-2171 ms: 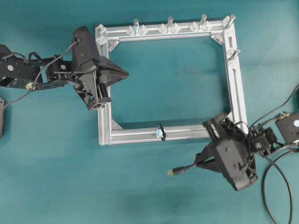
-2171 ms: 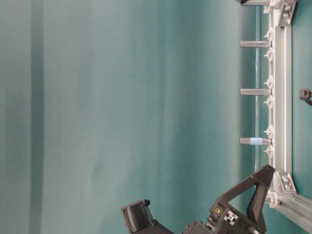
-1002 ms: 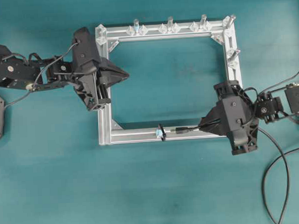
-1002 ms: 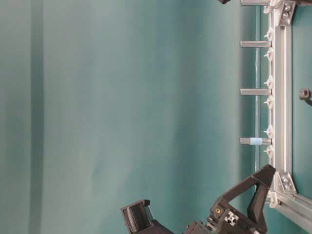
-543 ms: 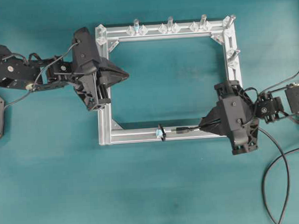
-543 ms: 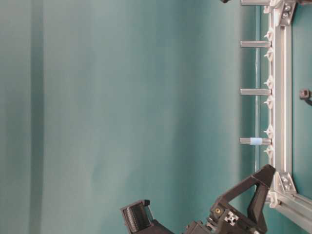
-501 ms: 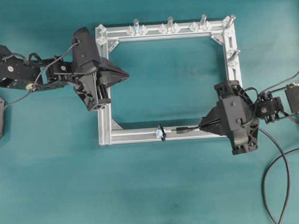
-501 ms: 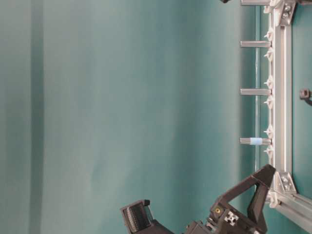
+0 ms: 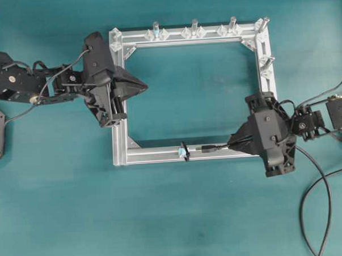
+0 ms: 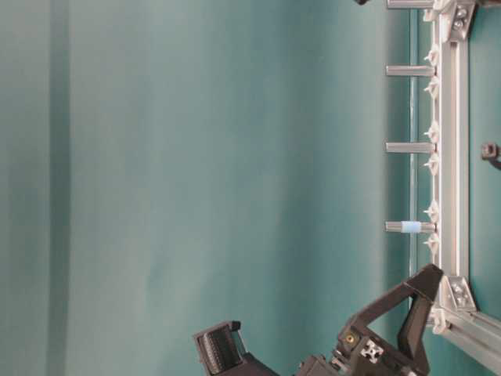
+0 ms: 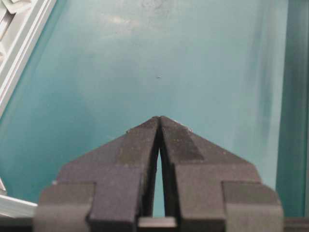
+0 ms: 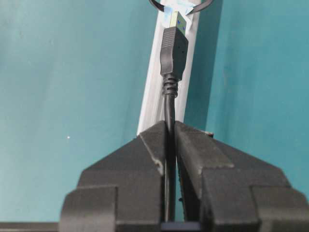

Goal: Insert the wire through the string loop located in the center.
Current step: 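Align the USB connector with the zip-tie loop using the right gripper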

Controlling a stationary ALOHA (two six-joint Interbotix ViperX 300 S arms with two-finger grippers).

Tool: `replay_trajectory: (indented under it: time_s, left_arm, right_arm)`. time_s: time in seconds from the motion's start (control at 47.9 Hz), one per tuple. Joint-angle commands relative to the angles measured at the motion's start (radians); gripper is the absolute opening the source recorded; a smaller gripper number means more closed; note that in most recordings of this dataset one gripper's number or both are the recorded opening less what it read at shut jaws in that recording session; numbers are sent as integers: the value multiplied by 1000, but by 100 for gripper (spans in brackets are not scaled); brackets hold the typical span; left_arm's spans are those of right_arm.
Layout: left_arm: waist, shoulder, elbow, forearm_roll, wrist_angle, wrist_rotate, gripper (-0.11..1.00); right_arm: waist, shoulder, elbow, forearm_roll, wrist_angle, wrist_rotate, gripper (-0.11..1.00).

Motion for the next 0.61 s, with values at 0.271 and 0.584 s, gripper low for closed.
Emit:
replay_trajectory:
  time_s: [0.271,0.584]
  left_arm:
    - [-9,-26,-20,3,-5,-9,5]
    - [-26,-26,-31,3,-5,-8,5]
  right_arm:
    - [-3,-18,-6,3,-5,2,8]
    - [-8,-11,-20,3,-9,2,8]
